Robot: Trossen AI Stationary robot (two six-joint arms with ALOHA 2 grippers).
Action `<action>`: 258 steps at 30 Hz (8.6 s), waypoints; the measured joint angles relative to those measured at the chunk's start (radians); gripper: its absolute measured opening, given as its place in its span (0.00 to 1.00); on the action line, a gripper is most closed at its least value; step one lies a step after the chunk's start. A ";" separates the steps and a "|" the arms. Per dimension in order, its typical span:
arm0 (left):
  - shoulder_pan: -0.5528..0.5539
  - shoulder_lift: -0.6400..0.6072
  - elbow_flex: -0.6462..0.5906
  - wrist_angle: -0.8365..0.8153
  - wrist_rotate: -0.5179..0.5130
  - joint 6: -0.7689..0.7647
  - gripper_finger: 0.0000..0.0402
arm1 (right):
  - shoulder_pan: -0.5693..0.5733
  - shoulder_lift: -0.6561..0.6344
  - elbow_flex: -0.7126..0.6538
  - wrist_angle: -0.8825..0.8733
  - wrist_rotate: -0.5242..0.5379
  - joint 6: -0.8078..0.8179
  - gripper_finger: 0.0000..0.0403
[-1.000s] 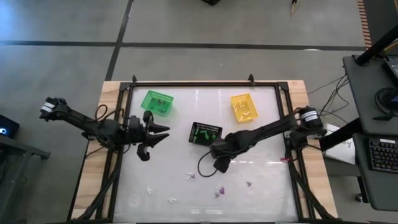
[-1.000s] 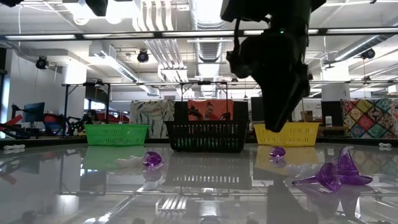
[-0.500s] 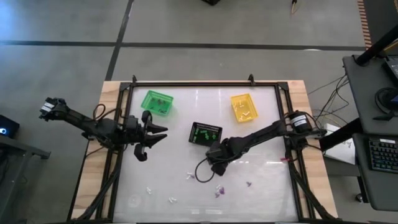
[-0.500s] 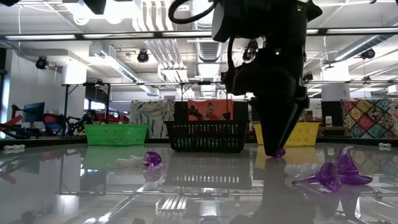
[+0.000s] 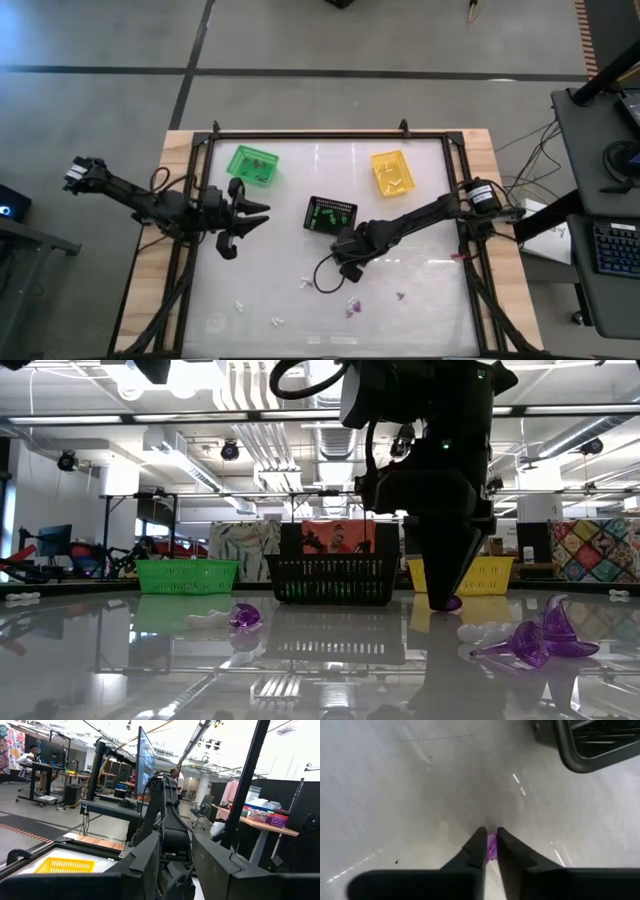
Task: Sort Halloween decoration
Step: Put the purple witch hat toy into the green bin, then put the white bone into the yellow bin
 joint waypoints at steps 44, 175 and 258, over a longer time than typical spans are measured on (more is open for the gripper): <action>-0.001 -0.232 -0.001 -0.145 -0.007 0.126 0.25 | -0.432 0.070 0.138 1.289 -0.111 -0.664 0.02; -0.248 1.076 0.460 -0.674 -0.108 -0.481 0.25 | 0.147 -0.541 -0.062 -0.102 0.010 -0.164 0.27; -0.304 0.940 0.411 -0.648 -0.206 -0.458 0.00 | 0.226 -0.540 -0.168 0.122 0.187 -0.295 0.27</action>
